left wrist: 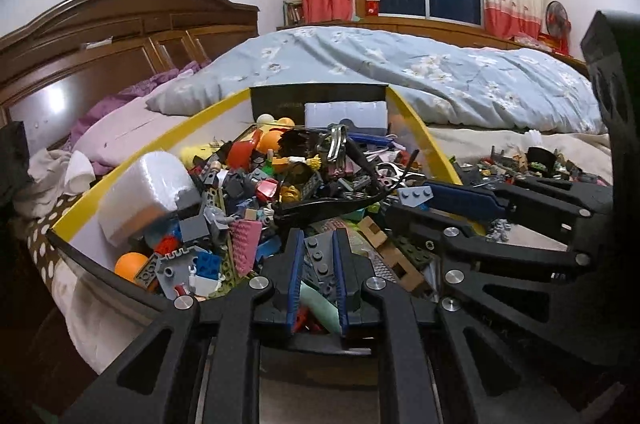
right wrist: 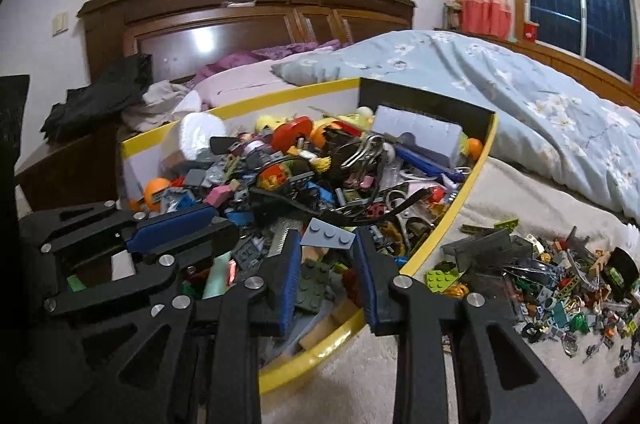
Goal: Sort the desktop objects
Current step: 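Lower both tools into the box and open them to drop the pieces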
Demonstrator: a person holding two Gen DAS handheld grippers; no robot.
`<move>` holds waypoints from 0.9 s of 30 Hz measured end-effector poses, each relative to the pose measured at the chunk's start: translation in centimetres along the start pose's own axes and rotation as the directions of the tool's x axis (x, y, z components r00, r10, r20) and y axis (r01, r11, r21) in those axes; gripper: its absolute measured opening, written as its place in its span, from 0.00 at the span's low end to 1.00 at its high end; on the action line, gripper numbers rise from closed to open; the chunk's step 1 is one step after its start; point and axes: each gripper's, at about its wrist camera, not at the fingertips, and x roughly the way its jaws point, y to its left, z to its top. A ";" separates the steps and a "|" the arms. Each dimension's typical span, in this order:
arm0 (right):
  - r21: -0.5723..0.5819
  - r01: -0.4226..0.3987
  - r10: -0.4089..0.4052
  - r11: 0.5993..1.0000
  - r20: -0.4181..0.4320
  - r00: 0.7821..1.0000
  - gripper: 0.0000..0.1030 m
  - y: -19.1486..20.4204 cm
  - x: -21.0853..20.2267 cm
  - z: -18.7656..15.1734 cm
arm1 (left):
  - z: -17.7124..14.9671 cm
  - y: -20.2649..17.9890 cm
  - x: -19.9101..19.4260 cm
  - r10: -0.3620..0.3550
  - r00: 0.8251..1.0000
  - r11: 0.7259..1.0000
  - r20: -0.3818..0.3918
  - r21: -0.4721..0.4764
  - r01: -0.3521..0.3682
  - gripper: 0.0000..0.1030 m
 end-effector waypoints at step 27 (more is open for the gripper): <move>0.035 0.057 -0.062 0.998 0.153 0.986 0.36 0.3 -1.2 -1.2 | 0.4 0.9 0.6 0.224 0.975 0.970 0.008 -0.103 -0.222 0.23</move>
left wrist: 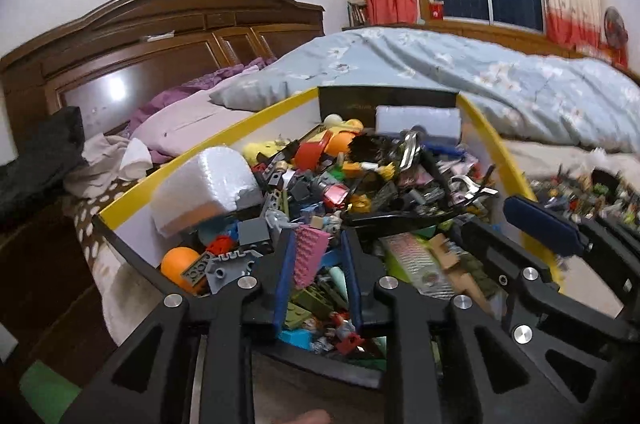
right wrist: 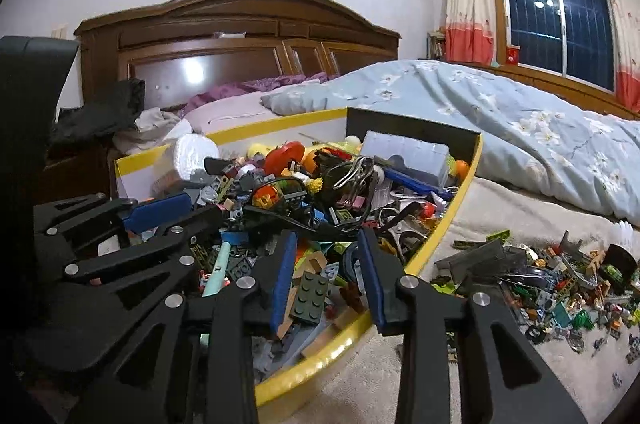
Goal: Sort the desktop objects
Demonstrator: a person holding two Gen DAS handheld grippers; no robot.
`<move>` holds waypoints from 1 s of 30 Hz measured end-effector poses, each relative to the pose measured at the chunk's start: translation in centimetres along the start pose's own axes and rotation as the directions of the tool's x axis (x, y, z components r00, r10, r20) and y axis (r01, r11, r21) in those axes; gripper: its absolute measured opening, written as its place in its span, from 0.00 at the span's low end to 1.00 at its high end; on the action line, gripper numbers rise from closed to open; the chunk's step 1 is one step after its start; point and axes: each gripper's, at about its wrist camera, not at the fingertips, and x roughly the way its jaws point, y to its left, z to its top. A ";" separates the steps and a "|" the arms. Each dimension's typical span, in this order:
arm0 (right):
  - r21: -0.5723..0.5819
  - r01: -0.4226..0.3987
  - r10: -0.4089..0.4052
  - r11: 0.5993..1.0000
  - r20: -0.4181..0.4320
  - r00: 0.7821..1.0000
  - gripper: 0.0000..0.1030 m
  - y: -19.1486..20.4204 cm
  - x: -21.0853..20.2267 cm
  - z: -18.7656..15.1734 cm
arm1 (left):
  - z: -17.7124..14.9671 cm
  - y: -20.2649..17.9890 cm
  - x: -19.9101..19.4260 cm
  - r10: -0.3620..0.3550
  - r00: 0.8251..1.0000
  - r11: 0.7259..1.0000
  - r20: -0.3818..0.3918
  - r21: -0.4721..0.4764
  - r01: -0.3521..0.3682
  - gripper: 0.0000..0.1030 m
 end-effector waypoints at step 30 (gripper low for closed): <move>0.208 0.538 -0.432 0.817 -0.396 0.810 1.00 -20.2 -11.3 -9.1 | -2.8 -23.1 -0.1 -0.305 0.932 0.944 -0.199 0.070 0.323 0.52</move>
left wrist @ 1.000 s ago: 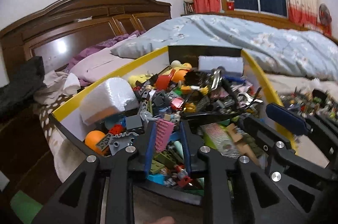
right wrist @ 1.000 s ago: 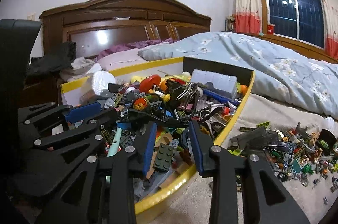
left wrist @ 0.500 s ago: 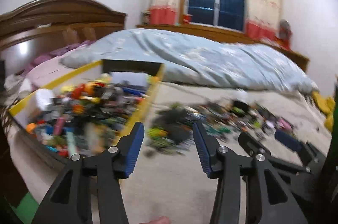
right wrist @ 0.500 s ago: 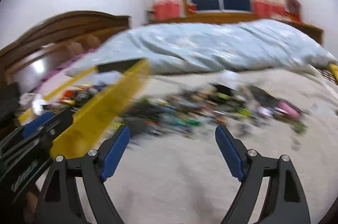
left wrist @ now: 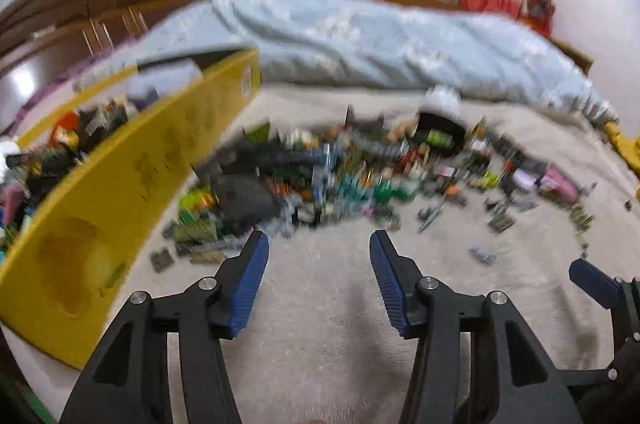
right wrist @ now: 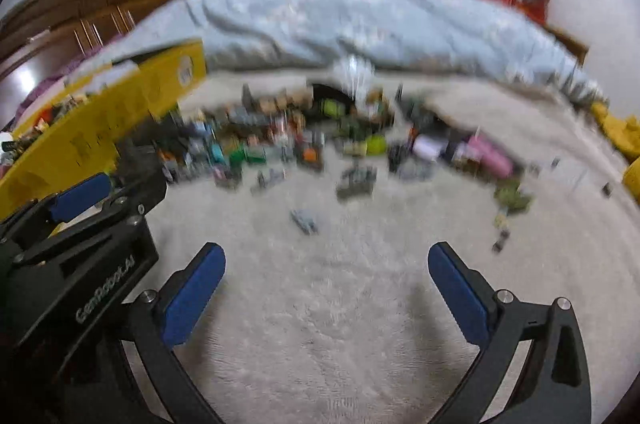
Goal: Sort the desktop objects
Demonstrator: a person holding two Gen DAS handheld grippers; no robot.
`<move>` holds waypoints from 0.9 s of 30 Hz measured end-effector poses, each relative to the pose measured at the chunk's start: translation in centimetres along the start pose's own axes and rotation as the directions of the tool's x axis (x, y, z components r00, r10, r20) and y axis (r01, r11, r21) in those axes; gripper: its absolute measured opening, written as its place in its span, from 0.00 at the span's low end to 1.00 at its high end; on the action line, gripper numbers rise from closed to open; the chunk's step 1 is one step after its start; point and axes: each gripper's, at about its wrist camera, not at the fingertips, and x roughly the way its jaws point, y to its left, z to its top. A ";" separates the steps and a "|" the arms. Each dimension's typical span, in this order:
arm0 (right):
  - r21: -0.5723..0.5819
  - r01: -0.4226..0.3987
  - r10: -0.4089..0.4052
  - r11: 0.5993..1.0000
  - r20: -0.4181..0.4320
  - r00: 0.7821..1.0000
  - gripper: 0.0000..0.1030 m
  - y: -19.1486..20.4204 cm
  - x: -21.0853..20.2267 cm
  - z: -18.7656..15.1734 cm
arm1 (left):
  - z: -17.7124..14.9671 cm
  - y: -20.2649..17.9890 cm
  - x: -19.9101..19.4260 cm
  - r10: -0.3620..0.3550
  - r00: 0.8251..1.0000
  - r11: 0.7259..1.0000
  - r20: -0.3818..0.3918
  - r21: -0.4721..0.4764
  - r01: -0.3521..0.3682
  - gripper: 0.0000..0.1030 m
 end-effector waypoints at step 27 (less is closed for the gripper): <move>-0.023 0.017 -0.020 1.000 -0.157 0.987 1.00 0.1 3.6 -0.1 | -0.6 0.0 3.3 -0.002 0.988 1.000 -0.153 0.006 0.002 0.60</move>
